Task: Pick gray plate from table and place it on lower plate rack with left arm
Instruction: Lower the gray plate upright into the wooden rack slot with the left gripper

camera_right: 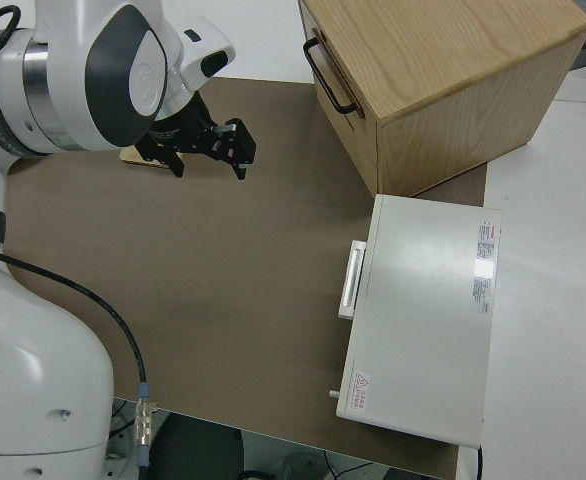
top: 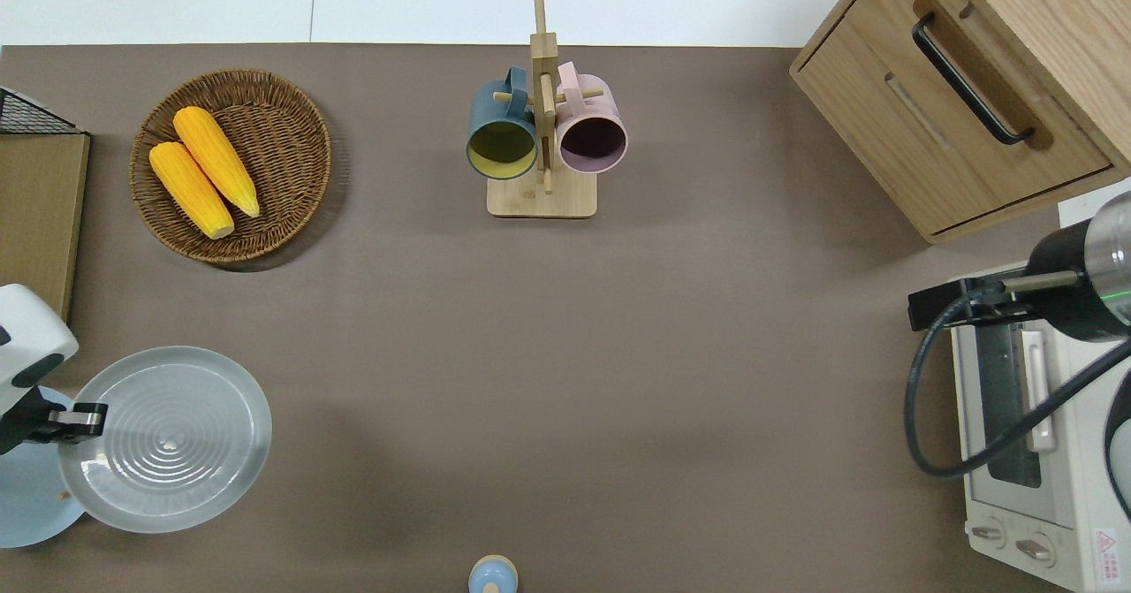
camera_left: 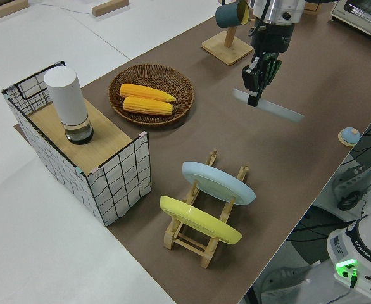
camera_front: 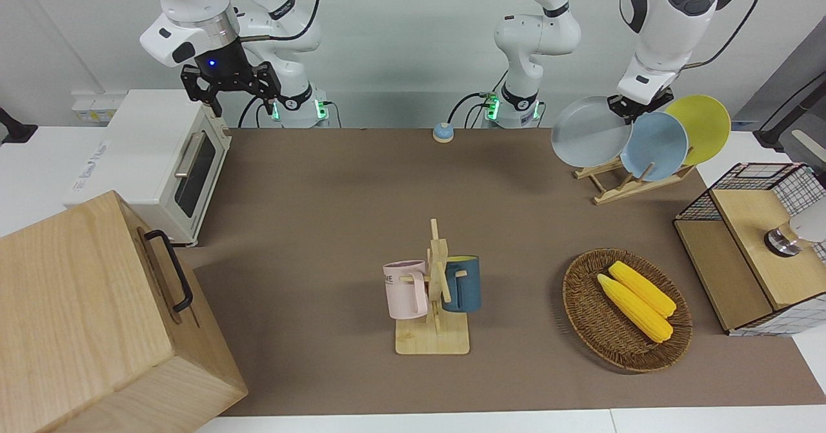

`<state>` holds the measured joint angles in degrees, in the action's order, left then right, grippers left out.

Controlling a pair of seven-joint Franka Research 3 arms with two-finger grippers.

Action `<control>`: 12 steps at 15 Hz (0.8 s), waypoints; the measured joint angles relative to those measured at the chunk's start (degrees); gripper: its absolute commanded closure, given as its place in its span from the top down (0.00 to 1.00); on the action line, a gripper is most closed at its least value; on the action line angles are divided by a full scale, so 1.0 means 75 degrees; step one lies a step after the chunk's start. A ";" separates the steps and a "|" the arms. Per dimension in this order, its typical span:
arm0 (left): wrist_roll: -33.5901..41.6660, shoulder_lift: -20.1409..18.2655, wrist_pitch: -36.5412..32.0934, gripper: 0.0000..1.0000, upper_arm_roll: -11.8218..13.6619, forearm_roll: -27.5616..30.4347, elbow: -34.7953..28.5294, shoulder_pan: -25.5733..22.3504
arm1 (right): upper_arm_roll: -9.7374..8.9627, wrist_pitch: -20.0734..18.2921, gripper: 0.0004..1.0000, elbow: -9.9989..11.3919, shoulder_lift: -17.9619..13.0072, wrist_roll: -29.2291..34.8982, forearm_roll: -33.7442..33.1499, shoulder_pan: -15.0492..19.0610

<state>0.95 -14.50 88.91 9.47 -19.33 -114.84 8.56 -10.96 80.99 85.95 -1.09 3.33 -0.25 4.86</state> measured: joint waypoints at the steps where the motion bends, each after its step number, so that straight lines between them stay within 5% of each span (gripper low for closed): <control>1: -0.0031 0.0000 -0.0050 0.00 -0.0004 -0.0267 0.0003 0.0000 | 0.0000 0.0000 0.99 0.0000 0.0000 0.0000 0.0000 0.0000; 12: -0.1688 0.0154 -0.0579 0.00 -0.0654 -0.2624 -0.0349 0.0029 | 0.0000 0.0000 0.99 0.0000 0.0000 0.0000 0.0000 0.0000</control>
<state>-11.71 -13.34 84.57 4.57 -39.01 -117.46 8.77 -10.96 80.99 85.95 -1.09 3.33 -0.25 4.86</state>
